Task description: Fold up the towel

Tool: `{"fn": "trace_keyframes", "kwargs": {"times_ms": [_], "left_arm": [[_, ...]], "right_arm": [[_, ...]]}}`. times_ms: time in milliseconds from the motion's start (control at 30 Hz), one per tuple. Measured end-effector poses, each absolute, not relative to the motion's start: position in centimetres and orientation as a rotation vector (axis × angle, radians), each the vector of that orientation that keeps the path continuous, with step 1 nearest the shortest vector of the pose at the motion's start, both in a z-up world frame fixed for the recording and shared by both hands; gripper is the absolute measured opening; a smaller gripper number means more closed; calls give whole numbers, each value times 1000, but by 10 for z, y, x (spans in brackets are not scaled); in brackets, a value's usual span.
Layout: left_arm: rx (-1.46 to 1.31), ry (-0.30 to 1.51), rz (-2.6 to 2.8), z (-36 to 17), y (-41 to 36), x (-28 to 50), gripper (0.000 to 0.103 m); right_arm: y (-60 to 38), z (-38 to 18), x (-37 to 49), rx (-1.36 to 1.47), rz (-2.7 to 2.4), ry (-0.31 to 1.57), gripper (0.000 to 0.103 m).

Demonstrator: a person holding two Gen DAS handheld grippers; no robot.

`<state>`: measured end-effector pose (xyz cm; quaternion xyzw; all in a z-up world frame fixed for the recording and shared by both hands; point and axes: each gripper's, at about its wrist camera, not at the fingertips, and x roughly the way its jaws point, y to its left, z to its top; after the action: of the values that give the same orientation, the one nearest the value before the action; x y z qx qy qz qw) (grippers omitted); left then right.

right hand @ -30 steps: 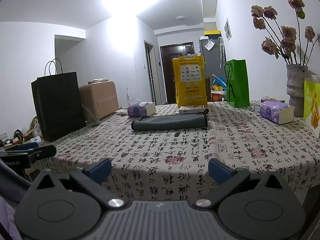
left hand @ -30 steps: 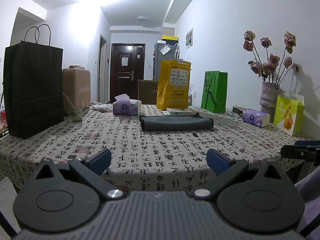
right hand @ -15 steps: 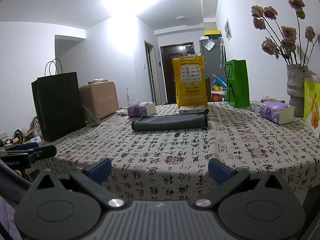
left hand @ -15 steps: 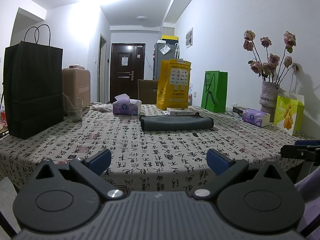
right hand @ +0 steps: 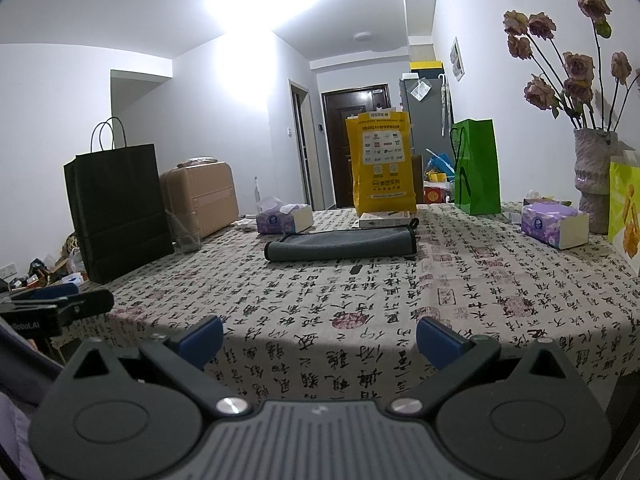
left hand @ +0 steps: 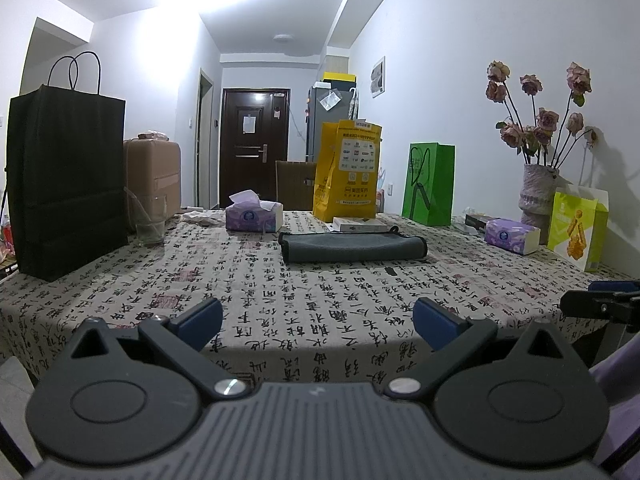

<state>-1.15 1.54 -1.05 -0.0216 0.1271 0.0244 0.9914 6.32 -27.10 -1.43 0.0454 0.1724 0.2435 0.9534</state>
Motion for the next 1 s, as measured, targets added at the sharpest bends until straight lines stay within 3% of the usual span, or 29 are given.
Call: {"fn": "trace_keyframes", "kwargs": {"times_ms": [1000], "left_arm": [[-40, 251, 49, -9, 16, -11, 103]], "right_arm": [[-271, -13, 62, 93, 489, 342, 103]]}}
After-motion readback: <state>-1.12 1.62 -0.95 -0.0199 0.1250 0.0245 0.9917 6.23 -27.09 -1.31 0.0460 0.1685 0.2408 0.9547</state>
